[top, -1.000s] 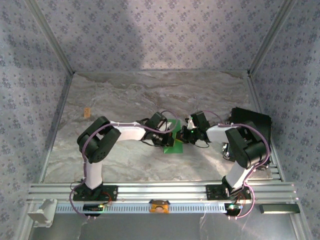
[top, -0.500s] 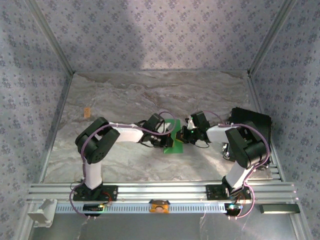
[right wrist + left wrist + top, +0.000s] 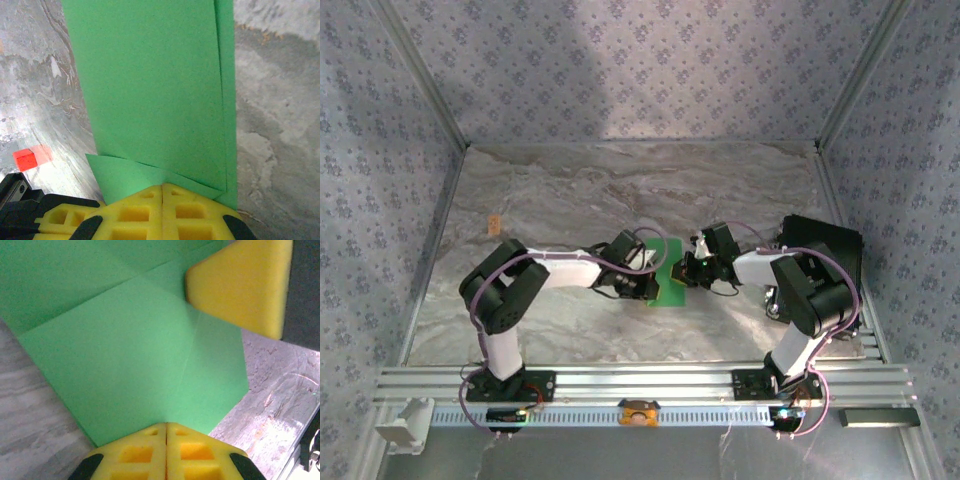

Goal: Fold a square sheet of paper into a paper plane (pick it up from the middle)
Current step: Fold the triangle a second time at the center of the table.

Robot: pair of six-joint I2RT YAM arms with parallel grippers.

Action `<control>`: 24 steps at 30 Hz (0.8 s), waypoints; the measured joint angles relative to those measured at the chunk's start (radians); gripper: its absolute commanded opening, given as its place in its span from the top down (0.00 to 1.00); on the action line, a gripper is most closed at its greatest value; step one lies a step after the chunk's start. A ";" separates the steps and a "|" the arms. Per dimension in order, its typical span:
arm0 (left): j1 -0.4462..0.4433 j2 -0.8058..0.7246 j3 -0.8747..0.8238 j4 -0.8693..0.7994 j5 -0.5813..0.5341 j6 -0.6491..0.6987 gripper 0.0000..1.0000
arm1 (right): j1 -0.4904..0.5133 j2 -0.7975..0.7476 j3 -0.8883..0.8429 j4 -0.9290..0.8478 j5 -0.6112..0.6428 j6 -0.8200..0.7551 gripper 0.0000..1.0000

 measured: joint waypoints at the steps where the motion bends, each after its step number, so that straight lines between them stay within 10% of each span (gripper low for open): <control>1: 0.000 -0.005 -0.006 -0.002 -0.003 0.005 0.93 | 0.000 0.000 0.000 0.000 -0.001 0.000 1.00; 24: -0.007 -0.117 -0.112 -0.050 -0.035 0.033 0.94 | 0.000 0.000 -0.002 0.000 -0.005 0.000 1.00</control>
